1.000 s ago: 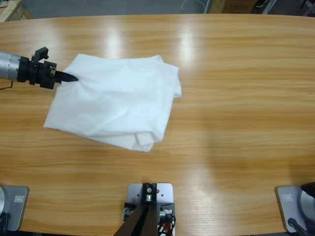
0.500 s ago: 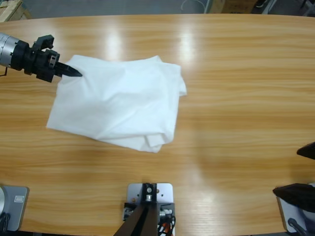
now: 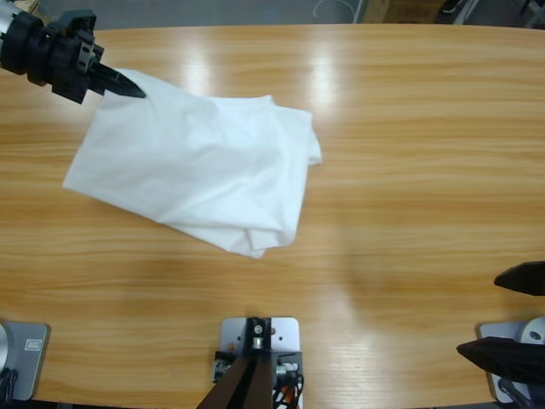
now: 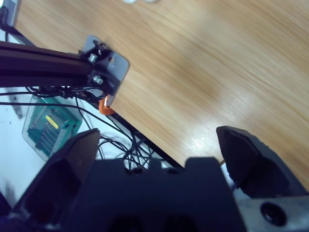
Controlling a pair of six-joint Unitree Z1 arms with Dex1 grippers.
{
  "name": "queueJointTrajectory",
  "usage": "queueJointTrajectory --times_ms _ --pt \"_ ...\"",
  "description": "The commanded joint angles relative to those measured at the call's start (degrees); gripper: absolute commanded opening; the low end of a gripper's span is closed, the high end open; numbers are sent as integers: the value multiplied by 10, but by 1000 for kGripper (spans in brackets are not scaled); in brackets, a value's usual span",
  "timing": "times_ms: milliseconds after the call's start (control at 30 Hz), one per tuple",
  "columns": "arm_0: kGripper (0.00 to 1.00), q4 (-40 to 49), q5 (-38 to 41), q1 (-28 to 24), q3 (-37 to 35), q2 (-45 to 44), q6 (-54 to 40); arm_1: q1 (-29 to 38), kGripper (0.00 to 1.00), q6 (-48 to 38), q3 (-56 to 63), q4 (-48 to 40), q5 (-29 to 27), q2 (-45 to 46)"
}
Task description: Fold clothes
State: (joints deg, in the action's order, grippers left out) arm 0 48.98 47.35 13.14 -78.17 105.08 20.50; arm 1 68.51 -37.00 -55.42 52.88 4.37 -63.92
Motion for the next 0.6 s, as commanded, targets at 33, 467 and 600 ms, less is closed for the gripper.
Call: queueJointTrajectory --times_ms 33,467,600 --pt "0 53 -21 16 -11 37 0 -11 982 4 34 -8 20 37" --pt "0 57 -49 -37 57 171 -84 -11 979 3 40 14 87 61" --pt "0 57 -79 -83 65 182 -109 -11 979 5 32 14 102 57"
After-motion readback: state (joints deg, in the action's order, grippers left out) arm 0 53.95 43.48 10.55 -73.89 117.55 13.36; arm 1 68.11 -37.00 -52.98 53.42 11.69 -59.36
